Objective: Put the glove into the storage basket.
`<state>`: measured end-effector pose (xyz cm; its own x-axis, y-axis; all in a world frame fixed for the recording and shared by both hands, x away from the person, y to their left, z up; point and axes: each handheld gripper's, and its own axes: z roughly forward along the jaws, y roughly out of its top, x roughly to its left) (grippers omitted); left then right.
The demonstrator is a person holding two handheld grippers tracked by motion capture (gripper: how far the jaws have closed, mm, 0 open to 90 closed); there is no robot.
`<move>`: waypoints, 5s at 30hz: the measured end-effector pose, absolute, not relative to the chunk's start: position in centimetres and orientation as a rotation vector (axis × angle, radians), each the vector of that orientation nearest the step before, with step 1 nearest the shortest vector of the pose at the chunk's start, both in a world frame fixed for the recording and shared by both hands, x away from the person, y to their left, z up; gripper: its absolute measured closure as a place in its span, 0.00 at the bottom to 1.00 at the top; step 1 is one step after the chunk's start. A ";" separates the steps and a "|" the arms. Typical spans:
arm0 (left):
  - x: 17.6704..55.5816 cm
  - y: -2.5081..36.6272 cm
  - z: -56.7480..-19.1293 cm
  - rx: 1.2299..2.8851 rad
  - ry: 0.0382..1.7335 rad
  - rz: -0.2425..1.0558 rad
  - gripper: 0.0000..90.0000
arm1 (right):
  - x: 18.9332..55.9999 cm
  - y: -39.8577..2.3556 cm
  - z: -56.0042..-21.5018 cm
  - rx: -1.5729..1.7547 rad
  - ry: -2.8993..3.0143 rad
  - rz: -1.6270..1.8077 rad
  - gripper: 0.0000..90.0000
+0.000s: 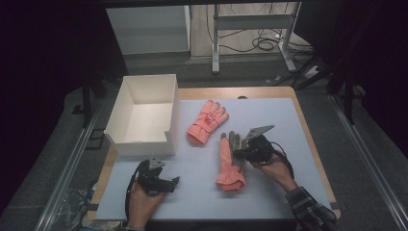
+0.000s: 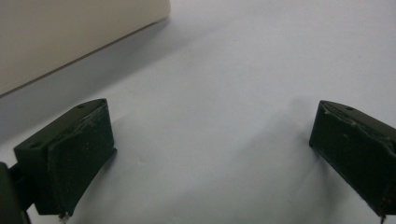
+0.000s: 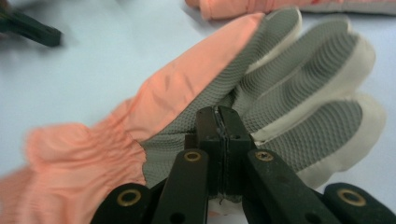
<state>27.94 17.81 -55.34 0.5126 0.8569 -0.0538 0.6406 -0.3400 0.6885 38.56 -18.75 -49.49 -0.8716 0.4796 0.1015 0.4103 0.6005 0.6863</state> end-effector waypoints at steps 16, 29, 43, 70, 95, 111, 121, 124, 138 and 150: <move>27.9 17.8 -55.3 2.095 1.218 0.420 0.00 | 39.9 -19.7 -47.3 0.853 2.586 1.172 0.70; 27.9 17.8 -55.4 2.093 1.217 0.421 0.00 | 43.5 -16.6 -45.7 0.977 2.476 1.242 0.55; 28.0 17.8 -55.4 2.093 1.216 0.422 0.00 | 46.2 -12.0 -45.7 0.888 2.514 1.164 0.59; 27.9 17.8 -55.3 2.093 1.217 0.421 0.00 | 52.3 -5.7 -49.7 0.865 2.634 0.918 0.70; 27.9 17.8 -55.3 2.094 1.218 0.422 0.00 | 51.6 -7.7 -46.9 0.889 2.623 0.992 1.00; 27.9 17.8 -55.4 2.093 1.217 0.423 0.00 | 48.2 -9.5 -41.9 0.744 2.621 1.070 1.00; 27.9 17.8 -55.4 2.094 1.217 0.422 0.00 | 44.7 -11.7 -39.7 0.669 2.640 1.087 1.00; 27.9 17.8 -55.4 2.093 1.217 0.422 0.00 | 43.7 -12.3 -39.5 0.652 2.647 1.084 1.00; 27.9 17.8 -55.4 2.088 1.218 0.425 0.00 | 37.6 -16.2 -39.3 0.594 2.678 1.065 1.00; 27.9 17.8 -55.4 2.088 1.218 0.425 0.00 | 35.9 -17.3 -43.1 0.601 2.750 0.976 1.00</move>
<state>27.94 17.77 -55.37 0.5105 0.8582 -0.0538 0.6386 -0.3365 0.6920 35.94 -17.30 -43.06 -0.9058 0.4233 -0.0181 0.3172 0.7058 0.6334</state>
